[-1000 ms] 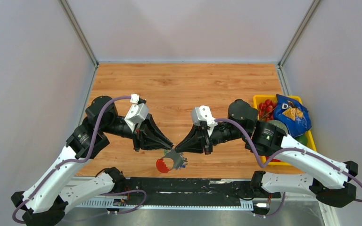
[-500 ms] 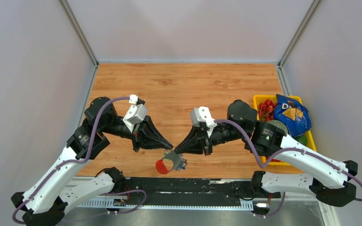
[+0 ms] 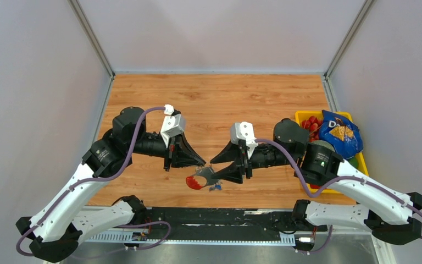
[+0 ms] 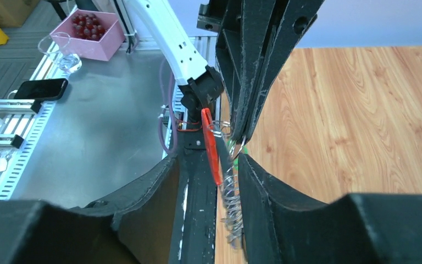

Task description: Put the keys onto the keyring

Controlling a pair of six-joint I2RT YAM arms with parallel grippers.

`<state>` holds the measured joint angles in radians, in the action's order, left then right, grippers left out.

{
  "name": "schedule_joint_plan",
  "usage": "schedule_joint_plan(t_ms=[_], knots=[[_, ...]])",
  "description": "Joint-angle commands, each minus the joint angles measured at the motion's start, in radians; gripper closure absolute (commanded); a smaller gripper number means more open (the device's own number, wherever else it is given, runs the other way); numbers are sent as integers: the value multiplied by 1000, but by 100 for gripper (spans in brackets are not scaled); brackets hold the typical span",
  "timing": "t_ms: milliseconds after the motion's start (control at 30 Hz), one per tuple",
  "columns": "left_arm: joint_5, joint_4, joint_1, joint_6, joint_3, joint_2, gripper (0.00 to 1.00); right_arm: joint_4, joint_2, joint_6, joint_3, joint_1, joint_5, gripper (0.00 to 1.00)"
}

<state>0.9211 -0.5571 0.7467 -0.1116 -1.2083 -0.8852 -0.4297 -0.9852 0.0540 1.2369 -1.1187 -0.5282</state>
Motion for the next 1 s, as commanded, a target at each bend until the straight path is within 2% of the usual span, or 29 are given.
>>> schedule_joint_plan(t_ms=[0,333,700,867,967], knots=[[-80,-93,3,66,-77,-7,100,-110,33,26,23,-3,92,53],[-123,-200,3,109,-130,-54,100,-209,-51,3,97,-3,238,55],[-178,-295,6,161,-157,-82,100,-297,-165,68,233,3,194,57],[-182,-305,12,171,-164,-81,100,-318,-213,85,267,10,151,67],[-179,-306,16,174,-161,-72,100,-322,-234,92,279,13,118,68]])
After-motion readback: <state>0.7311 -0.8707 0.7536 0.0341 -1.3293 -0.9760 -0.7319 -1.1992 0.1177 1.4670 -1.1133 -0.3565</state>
